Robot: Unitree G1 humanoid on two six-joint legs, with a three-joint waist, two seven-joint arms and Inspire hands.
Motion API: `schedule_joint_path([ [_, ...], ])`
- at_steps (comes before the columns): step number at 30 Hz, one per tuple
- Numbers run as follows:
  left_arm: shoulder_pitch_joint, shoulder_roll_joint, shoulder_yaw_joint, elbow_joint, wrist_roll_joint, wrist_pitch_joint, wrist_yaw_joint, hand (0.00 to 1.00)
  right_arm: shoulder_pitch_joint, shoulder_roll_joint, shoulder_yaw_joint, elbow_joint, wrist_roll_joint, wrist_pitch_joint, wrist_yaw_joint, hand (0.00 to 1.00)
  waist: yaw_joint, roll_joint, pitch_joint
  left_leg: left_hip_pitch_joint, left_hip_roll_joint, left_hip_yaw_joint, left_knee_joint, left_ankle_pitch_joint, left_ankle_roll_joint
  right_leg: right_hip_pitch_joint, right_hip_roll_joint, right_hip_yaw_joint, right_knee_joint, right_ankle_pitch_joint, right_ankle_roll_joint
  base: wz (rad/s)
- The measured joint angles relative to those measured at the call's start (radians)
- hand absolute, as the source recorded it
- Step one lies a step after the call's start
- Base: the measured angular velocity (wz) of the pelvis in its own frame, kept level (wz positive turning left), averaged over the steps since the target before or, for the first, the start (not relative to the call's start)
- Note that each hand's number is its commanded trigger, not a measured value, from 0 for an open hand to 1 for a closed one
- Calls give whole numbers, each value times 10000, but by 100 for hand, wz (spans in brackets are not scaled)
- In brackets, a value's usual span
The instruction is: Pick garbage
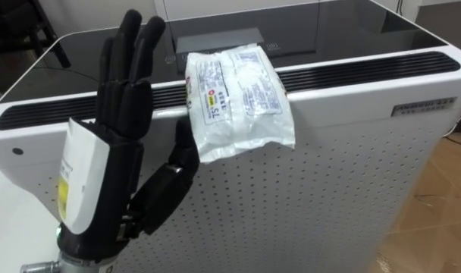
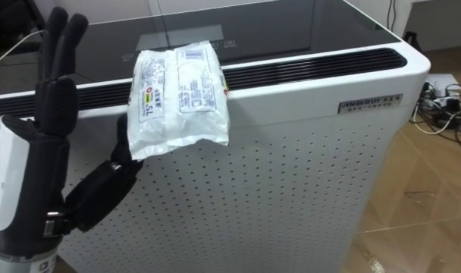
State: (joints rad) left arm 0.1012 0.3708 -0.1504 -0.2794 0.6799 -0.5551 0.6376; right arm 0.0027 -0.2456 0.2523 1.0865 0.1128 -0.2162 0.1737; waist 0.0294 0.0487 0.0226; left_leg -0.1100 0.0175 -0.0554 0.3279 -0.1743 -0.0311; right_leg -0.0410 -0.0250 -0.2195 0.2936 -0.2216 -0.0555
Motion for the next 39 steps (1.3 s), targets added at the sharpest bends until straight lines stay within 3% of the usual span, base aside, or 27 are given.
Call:
schedule_joint_path([
  [13, -38, 8, -28, 0, 0, 3, -17, 0, -6, -1, 3, -1, -6, 0, 35, 100, -7, -11, 8, -8, -4, -18, 0, 1, 0, 1, -1, -22, -12, 0, 4, 0],
  [19, -107, 17, -220, -17, 2, 23, -9, 0, -25, -2, 1, 1, 7, 0, 109, 100, -53, -16, 5, -7, -16, -12, -5, 4, 5, -1, -13, -15, -20, 11, 21, 0],
  [25, -186, 142, -834, -138, 86, 3, -13, 0, -51, 20, 2, 1, 7, -2, 121, 100, -179, -18, 3, -9, -24, 3, -13, 7, 10, -4, -19, 4, -37, 20, 35, 0],
  [39, -229, 303, -1075, -149, 116, 0, -22, 0, -56, 37, 7, 1, -5, -2, 142, 100, -263, -33, -19, -8, -28, 3, -9, 13, 19, 5, -31, -28, -50, 29, 38, 0],
])
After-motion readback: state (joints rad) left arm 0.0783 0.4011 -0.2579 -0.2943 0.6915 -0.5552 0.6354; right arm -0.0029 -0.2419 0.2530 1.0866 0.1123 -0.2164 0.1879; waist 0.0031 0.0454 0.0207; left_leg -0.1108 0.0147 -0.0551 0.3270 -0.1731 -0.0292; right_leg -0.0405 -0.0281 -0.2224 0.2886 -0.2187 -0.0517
